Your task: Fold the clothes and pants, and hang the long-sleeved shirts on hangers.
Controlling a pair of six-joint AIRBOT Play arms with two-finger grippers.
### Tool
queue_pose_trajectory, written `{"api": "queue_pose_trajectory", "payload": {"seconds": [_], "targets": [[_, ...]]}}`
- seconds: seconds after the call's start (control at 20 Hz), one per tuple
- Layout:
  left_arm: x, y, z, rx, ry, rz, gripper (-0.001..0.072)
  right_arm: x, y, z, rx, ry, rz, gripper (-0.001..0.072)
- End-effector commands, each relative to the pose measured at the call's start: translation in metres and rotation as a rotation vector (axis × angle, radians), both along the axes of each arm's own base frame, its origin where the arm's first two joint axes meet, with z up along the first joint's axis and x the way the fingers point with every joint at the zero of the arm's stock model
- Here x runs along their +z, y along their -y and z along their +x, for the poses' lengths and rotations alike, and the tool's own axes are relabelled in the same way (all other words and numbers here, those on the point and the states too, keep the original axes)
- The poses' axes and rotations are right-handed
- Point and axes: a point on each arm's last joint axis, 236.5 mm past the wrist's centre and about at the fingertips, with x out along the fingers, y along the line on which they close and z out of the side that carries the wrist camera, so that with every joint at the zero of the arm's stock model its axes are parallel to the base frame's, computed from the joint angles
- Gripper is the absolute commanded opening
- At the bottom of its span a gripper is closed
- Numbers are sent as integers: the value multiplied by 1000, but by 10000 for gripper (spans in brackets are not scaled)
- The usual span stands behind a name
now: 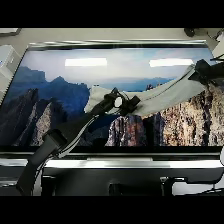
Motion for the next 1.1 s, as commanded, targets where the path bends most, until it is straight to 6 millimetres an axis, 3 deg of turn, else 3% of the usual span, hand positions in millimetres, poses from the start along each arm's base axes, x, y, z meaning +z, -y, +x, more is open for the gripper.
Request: {"api": "queue_pose_trajectory", "payload": {"seconds": [0.0, 0.1, 0.2, 0.35, 0.5, 0.7, 0.85, 1.05], "targets": [[84, -26, 32, -79, 222, -21, 13, 8, -38, 5, 51, 18, 65, 35], [141, -70, 53, -78, 337, 25, 13, 12, -74, 14, 76, 39, 85, 35], [193, -127, 69, -44, 414, 81, 14, 19, -118, 24, 97, 72, 112, 34], [247, -203, 77, 5, 480, 139, 15, 19, -189, 38, 127, 112, 159, 34], [286, -266, 75, 68, 517, 188, 15, -7, -257, 41, 164, 72, 207, 34], [310, -330, 61, 101, 529, 296, 16, -46, -342, 38, 212, 41, 251, 34], [312, -361, 54, 114, 510, 353, 17, -76, -383, 37, 208, 20, 277, 34], [310, -384, 55, 146, 488, 372, 17, -116, -424, 39, 187, -3, 321, 34]]}}
